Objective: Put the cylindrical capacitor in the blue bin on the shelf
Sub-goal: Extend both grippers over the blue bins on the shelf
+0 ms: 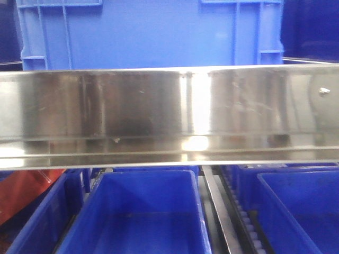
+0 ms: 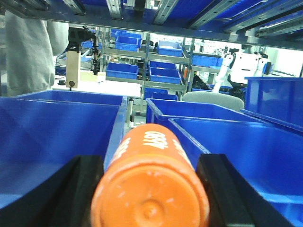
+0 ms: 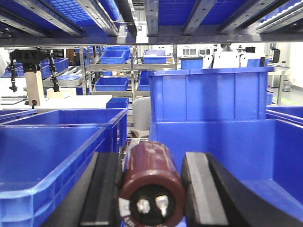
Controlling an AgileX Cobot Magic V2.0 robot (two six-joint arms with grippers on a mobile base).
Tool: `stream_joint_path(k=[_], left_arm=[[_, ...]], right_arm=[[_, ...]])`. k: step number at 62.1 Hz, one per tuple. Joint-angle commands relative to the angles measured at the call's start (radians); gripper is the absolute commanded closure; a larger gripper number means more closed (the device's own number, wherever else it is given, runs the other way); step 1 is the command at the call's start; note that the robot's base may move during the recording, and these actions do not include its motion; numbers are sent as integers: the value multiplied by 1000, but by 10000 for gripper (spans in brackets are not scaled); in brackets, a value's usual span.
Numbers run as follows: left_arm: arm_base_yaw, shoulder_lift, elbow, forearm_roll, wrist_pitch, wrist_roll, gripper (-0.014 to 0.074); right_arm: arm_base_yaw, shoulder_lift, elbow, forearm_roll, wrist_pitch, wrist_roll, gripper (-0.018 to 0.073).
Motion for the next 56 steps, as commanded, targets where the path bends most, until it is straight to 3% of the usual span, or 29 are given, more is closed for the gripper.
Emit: stream_joint_path(k=[1, 56], left_arm=[[2, -3, 2, -7, -24, 2, 707], [2, -3, 2, -7, -24, 2, 707]], right_arm=[[0, -2, 2, -6, -31, -4, 723], [0, -2, 2, -6, -45, -4, 723]])
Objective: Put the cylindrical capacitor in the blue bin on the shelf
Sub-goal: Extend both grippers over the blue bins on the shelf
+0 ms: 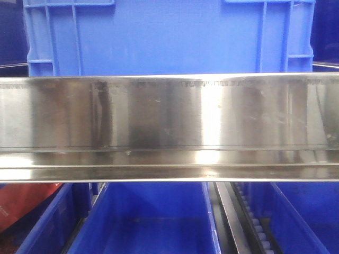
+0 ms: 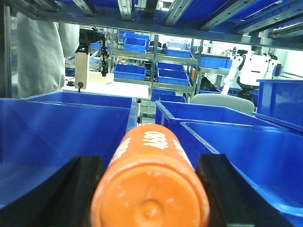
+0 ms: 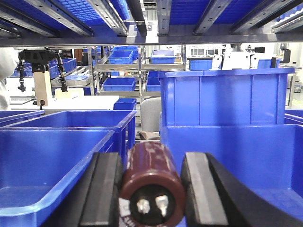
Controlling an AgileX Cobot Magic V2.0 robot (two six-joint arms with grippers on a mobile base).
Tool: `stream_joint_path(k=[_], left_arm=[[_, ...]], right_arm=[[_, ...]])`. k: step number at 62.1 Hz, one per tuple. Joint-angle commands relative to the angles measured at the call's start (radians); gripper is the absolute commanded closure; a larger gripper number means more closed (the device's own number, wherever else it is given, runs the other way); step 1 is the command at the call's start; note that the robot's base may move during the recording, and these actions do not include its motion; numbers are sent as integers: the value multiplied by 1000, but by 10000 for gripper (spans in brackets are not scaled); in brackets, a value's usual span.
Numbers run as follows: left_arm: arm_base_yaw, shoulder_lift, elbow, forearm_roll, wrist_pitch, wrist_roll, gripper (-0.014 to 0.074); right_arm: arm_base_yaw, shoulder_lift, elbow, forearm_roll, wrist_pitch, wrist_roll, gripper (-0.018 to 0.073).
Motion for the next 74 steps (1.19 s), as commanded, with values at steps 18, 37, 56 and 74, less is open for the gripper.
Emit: stream_joint_path(k=[18, 37, 56, 74], left_arm=[[2, -3, 2, -7, -31, 2, 707], [-8, 131, -150, 11, 93, 11, 707], [-224, 389, -384, 11, 77, 42, 707], [-438, 660, -530, 11, -51, 42, 707]], right_arm=[[0, -2, 2, -6, -68, -4, 723], [79, 123, -74, 13, -51, -4, 723], [321, 438, -303, 13, -50, -4, 723], [457, 717, -478, 13, -53, -4, 723]])
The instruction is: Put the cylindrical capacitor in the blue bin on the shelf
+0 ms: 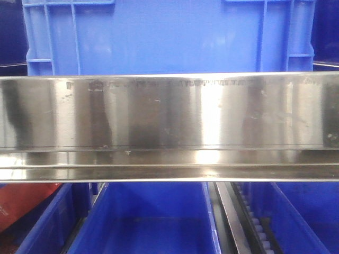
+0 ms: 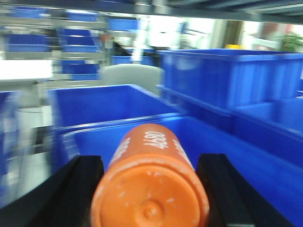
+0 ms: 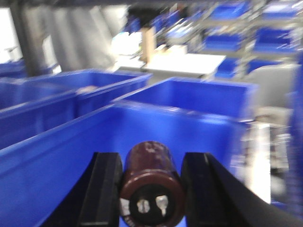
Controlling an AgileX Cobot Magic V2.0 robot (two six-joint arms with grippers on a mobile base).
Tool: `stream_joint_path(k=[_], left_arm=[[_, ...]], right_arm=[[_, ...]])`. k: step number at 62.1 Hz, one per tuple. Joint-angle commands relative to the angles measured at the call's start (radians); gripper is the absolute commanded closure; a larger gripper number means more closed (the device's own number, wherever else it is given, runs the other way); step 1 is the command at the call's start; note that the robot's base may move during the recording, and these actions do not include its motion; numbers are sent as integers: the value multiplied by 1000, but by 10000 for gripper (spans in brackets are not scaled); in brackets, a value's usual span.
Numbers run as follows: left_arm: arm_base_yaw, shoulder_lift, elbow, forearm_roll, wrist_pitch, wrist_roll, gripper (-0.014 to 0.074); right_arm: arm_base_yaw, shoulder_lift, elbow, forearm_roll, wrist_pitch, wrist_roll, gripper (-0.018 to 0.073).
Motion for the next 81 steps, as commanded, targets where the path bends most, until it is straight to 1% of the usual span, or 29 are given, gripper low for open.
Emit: stream_joint_path(k=[1, 13, 16, 19, 21, 24, 27, 28, 31, 34, 35, 38, 41, 43, 48, 51, 53, 56, 59, 61, 64, 66, 67, 68, 69, 70, 73, 75, 81], left_arm=[[-47, 71, -27, 1, -65, 7, 707], [-108, 185, -32, 1, -98, 7, 700], [-113, 196, -32, 1, -108, 7, 667], [-112, 203, -32, 1, -116, 7, 610], [-112, 207, -32, 1, -120, 7, 549], [-112, 207, -32, 1, -120, 7, 454], [-112, 207, -32, 1, -122, 7, 363], [-112, 207, -32, 1, -122, 7, 323], [-112, 207, -32, 1, -122, 7, 235], [-112, 207, -32, 1, -127, 7, 167], [-112, 207, -32, 1, -127, 7, 137], [-112, 207, -32, 1, -127, 7, 90], [-112, 207, -32, 1, -127, 7, 53], [-112, 207, -32, 1, -127, 7, 45], [-112, 207, -32, 1, -127, 7, 50], [-112, 202, -34, 1, -127, 7, 55], [-112, 196, -34, 1, -127, 7, 67], [-112, 187, -34, 1, -127, 7, 106], [-112, 172, -34, 1, -124, 7, 188], [-112, 165, -34, 1, -122, 7, 242], [-112, 151, -34, 1, -125, 7, 365], [-112, 146, -34, 1, -133, 7, 431], [-112, 143, -34, 1, -142, 7, 482], [-112, 143, -34, 1, -150, 7, 516], [-112, 140, -34, 1, -158, 7, 549], [-112, 138, -34, 1, -167, 7, 601], [-112, 128, -34, 1, -177, 7, 710], [-112, 119, -34, 1, -167, 7, 706], [-112, 82, -30, 1, -64, 7, 707]], right_arm=[[23, 70, -48, 5, -25, -4, 723], [26, 162, -63, 5, -84, -4, 723], [26, 171, -63, 5, -84, -4, 723], [26, 175, -63, 5, -81, -4, 693], [26, 179, -63, 5, -74, -4, 631], [26, 181, -63, 5, -69, -4, 505], [26, 181, -63, 5, -67, -4, 411], [26, 181, -63, 5, -67, -4, 363], [26, 181, -63, 5, -64, -4, 269], [26, 181, -63, 5, -62, -4, 157], [26, 181, -63, 5, -62, -4, 133], [26, 181, -63, 5, -51, -4, 67], [26, 181, -63, 5, -46, -4, 32], [26, 181, -63, 5, -44, -4, 24], [26, 176, -63, 5, -44, -4, 32], [26, 169, -63, 5, -41, -4, 53], [26, 160, -63, 5, -38, -4, 76], [26, 147, -63, 5, -23, -4, 139], [26, 130, -63, 5, -1, -4, 237], [26, 123, -63, 5, 13, -4, 326], [26, 111, -63, 5, 21, -4, 484], [26, 106, -63, 5, 21, -4, 582], [26, 104, -63, 5, 21, -4, 620], [26, 101, -63, 5, 21, -4, 675], [26, 99, -63, 5, 21, -4, 710], [26, 92, -63, 5, 19, -4, 726], [26, 83, -63, 5, 19, -4, 720], [26, 75, -63, 5, 23, -4, 720], [24, 29, -56, 3, 64, -4, 721]])
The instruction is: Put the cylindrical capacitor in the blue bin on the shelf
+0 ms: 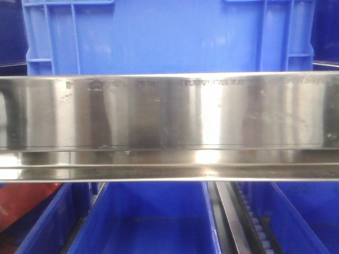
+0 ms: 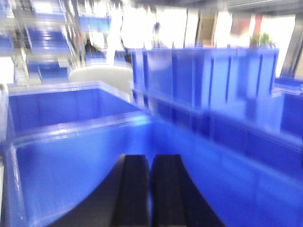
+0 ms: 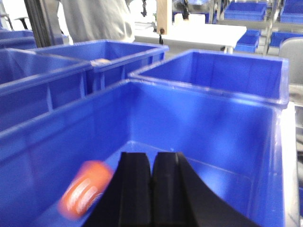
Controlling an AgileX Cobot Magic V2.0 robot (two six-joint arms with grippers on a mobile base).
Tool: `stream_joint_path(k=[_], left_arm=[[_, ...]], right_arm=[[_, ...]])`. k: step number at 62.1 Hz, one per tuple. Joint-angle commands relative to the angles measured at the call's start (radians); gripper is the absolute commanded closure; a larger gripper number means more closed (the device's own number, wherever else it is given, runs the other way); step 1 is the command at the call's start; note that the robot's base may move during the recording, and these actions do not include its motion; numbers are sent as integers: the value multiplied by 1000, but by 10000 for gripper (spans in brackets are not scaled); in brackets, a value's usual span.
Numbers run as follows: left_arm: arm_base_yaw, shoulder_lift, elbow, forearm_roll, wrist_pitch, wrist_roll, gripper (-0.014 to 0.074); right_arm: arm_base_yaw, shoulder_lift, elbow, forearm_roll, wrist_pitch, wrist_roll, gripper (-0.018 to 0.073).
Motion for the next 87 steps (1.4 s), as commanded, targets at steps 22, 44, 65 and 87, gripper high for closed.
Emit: stream_joint_path(k=[22, 44, 65, 87], left_arm=[[-4, -310, 301, -14, 5, 3, 707], [-4, -625, 660, -35, 5, 3, 707], [-4, -703, 690, -35, 8, 3, 707], [-4, -703, 690, -35, 8, 3, 707]], right_arm=[[1, -349, 303, -33, -79, -4, 721], [1, -681, 653, -33, -111, -4, 721], [1, -777, 695, -33, -98, -4, 721], [1, -777, 695, -33, -103, -4, 721]])
